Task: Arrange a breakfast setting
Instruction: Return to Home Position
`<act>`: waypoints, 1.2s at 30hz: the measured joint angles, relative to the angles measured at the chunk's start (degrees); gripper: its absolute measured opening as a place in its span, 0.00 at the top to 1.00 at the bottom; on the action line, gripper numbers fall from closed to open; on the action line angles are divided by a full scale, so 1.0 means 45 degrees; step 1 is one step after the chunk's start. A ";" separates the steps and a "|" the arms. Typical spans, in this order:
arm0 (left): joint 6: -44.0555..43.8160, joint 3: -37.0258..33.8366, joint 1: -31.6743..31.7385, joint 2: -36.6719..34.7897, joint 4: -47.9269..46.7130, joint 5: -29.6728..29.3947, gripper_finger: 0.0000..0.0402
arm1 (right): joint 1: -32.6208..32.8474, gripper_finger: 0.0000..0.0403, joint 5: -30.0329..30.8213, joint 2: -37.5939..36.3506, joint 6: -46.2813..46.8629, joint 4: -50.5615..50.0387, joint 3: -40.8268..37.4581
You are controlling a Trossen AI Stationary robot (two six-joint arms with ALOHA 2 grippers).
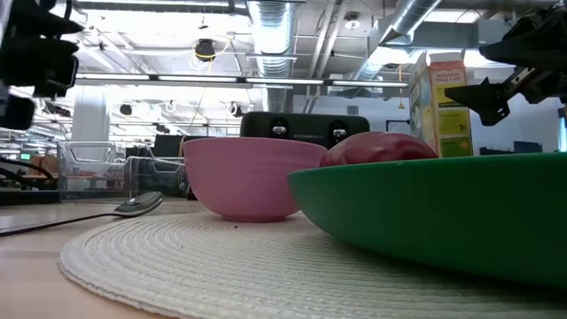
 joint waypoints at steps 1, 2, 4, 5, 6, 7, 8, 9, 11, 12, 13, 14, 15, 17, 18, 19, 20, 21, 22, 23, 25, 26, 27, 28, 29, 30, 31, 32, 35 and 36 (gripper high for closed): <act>0.0513 -0.0013 0.0006 -0.0195 -0.0013 -0.0132 0.79 | 0.0001 0.01 0.0008 -0.0005 0.0003 0.0000 -0.0002; 0.0946 -0.0011 0.0016 -0.0423 -0.0041 -0.0287 0.79 | 0.0001 0.01 0.0003 -0.0003 0.0004 0.0000 -0.0002; 0.1851 -0.0011 0.0109 -0.0933 -0.0031 -0.0353 0.79 | -0.0002 0.01 0.0005 -0.0005 0.0003 0.0000 0.0000; 0.2235 0.0011 0.0185 -0.0940 0.0036 -0.0440 0.79 | 0.0000 0.01 0.0002 -0.0005 0.0002 0.0000 -0.0002; 0.2598 0.0014 0.0270 -0.0925 0.0040 -0.0426 0.79 | -0.0002 0.01 0.0009 -0.0004 0.0002 0.0004 -0.0004; 0.2885 0.0004 0.0343 -0.0914 -0.0061 -0.0422 0.79 | 0.0002 0.01 -0.0003 -0.0005 -0.0002 0.0001 0.0000; 0.3143 0.0004 0.0419 -0.0909 -0.0070 -0.0389 0.79 | 0.0002 0.01 0.0008 -0.0005 0.0002 0.0000 -0.0005; 0.3366 0.0004 0.0481 -0.0881 -0.0065 -0.0371 0.79 | 0.0000 0.01 0.0007 -0.0002 0.0002 -0.0005 -0.0003; 0.3698 0.0004 0.0566 -0.0894 -0.0073 -0.0341 0.79 | 0.0002 0.01 0.0005 -0.0005 0.0004 0.0000 0.0000; 0.3781 0.0004 0.0591 -0.0920 -0.0074 -0.0334 0.79 | -0.0002 0.01 0.0005 -0.0004 0.0002 -0.0001 0.0000; 0.3830 0.0004 0.0615 -0.0925 -0.0070 -0.0347 0.79 | 0.0002 0.01 0.0005 0.0000 0.0002 0.0000 -0.0004; 0.3828 0.0004 0.0619 -0.0921 -0.0075 -0.0342 0.79 | 0.0002 0.01 0.0005 -0.0004 0.0002 0.0000 0.0000; 0.3805 0.0004 0.0618 -0.0916 -0.0075 -0.0336 0.79 | 0.0002 0.01 0.0005 -0.0005 0.0002 -0.0004 -0.0005; 0.3785 0.0004 0.0618 -0.0918 -0.0075 -0.0334 0.79 | 0.0002 0.01 0.0005 0.0000 0.0002 0.0000 -0.0003; 0.3794 0.0004 0.0618 -0.0920 -0.0075 -0.0334 0.79 | -0.0002 0.01 0.0005 -0.0001 0.0002 0.0000 -0.0004; 0.3809 0.0004 0.0621 -0.0918 -0.0080 -0.0335 0.79 | 0.0002 0.01 0.0005 -0.0001 0.0002 0.0000 0.0000; 0.3831 0.0004 0.0642 -0.0913 -0.0080 -0.0332 0.79 | 0.0002 0.01 0.0005 -0.0005 0.0002 0.0000 -0.0005; 0.3827 0.0004 0.0654 -0.0910 -0.0080 -0.0332 0.79 | 0.0002 0.01 0.0005 0.0000 0.0002 0.0000 0.0000; 0.3809 0.0004 0.0673 -0.0895 -0.0080 -0.0332 0.79 | -0.0001 0.01 0.0005 0.0000 0.0002 0.0000 -0.0004; 0.3784 0.0004 0.0691 -0.0886 -0.0085 -0.0328 0.79 | 0.0002 0.01 0.0005 -0.0003 0.0002 0.0000 0.0000; 0.3784 0.0004 0.0701 -0.0886 -0.0085 -0.0332 0.79 | 0.0001 0.01 0.0005 -0.0003 0.0002 0.0000 -0.0002; 0.3805 0.0004 0.0701 -0.0886 -0.0085 -0.0328 0.79 | -0.0002 0.01 0.0005 -0.0001 0.0002 0.0000 0.0000; 0.3828 0.0004 0.0701 -0.0886 -0.0085 -0.0329 0.79 | 0.0002 0.01 0.0005 -0.0005 0.0002 0.0000 0.0000; 0.3824 0.0004 0.0701 -0.0886 -0.0090 -0.0332 0.79 | 0.0002 0.01 0.0005 0.0000 0.0002 0.0000 -0.0002; 0.3801 0.0004 0.0701 -0.0886 -0.0088 -0.0327 0.79 | -0.0001 0.01 0.0005 -0.0005 0.0002 0.0000 0.0000; 0.3780 0.0004 0.0701 -0.0886 -0.0089 -0.0327 0.79 | 0.0002 0.01 0.0005 -0.0005 0.0002 0.0000 -0.0003; 0.3780 0.0004 0.0701 -0.0886 -0.0089 -0.0332 0.79 | 0.0002 0.01 0.0005 -0.0005 0.0002 0.0000 -0.0005; 0.3788 0.0004 0.0701 -0.0886 -0.0090 -0.0327 0.79 | 0.0000 0.01 0.0005 -0.0005 0.0002 0.0000 -0.0002; 0.3824 0.0004 0.0701 -0.0886 -0.0090 -0.0327 0.79 | 0.0002 0.01 0.0005 -0.0005 0.0002 0.0000 -0.0002; 0.3797 0.0004 0.0701 -0.0886 -0.0090 -0.0327 0.79 | 0.0002 0.01 0.0005 0.0000 0.0002 0.0000 -0.0005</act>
